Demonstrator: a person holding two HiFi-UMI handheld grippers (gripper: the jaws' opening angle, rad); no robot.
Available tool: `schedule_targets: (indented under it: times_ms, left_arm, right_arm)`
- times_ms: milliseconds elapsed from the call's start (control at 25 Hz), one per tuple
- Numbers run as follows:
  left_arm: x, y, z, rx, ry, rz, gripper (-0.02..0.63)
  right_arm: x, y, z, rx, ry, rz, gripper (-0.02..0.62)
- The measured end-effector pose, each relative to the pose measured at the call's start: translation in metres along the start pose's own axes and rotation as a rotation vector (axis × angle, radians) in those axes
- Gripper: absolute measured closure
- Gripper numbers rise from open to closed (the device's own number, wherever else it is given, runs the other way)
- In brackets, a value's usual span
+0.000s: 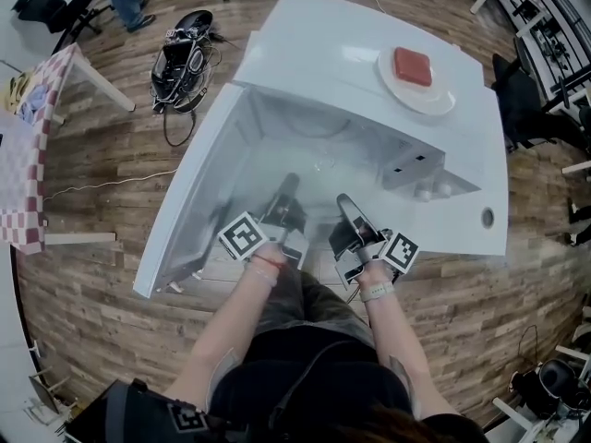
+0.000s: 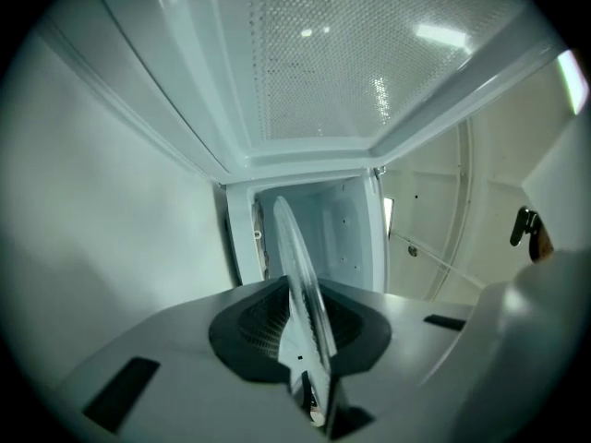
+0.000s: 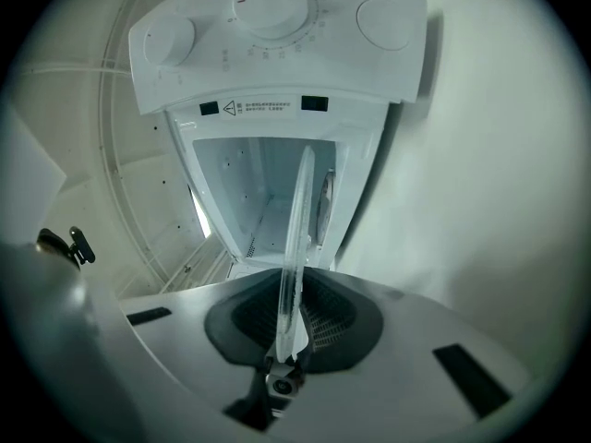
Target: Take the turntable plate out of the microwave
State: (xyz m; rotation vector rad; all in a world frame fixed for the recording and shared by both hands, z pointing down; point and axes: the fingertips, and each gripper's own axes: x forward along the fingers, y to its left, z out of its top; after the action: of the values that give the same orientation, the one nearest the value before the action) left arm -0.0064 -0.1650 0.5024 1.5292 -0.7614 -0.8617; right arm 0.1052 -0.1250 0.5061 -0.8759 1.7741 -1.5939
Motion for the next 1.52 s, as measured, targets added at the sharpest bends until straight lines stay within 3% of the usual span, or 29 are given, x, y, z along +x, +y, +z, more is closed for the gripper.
schedule_targets:
  times_ms: [240,880,1080,1280,1520]
  left_arm:
    - [-0.012,0.0,-0.006,0.03,0.017,0.01,0.554]
    - [-0.054,-0.01,-0.026,-0.023,0.048,0.001,0.554]
    - [-0.065,-0.009,-0.029,0.035,0.07,0.018,0.554]
    - [-0.071,-0.019,-0.034,-0.035,0.063,-0.001,0.554]
    - [-0.084,-0.024,-0.036,-0.037,0.071,-0.004,0.554]
  right_arm:
    - [-0.011,0.005,-0.008,-0.012,0.002,0.002,0.551]
    - [-0.047,0.011,-0.044,-0.024,-0.022,-0.02,0.549]
    - [-0.056,0.015,-0.051,-0.027,-0.028,-0.019,0.549]
    - [-0.061,0.02,-0.058,-0.03,-0.034,-0.02,0.549]
    - [-0.069,0.025,-0.07,-0.038,-0.044,-0.015,0.548]
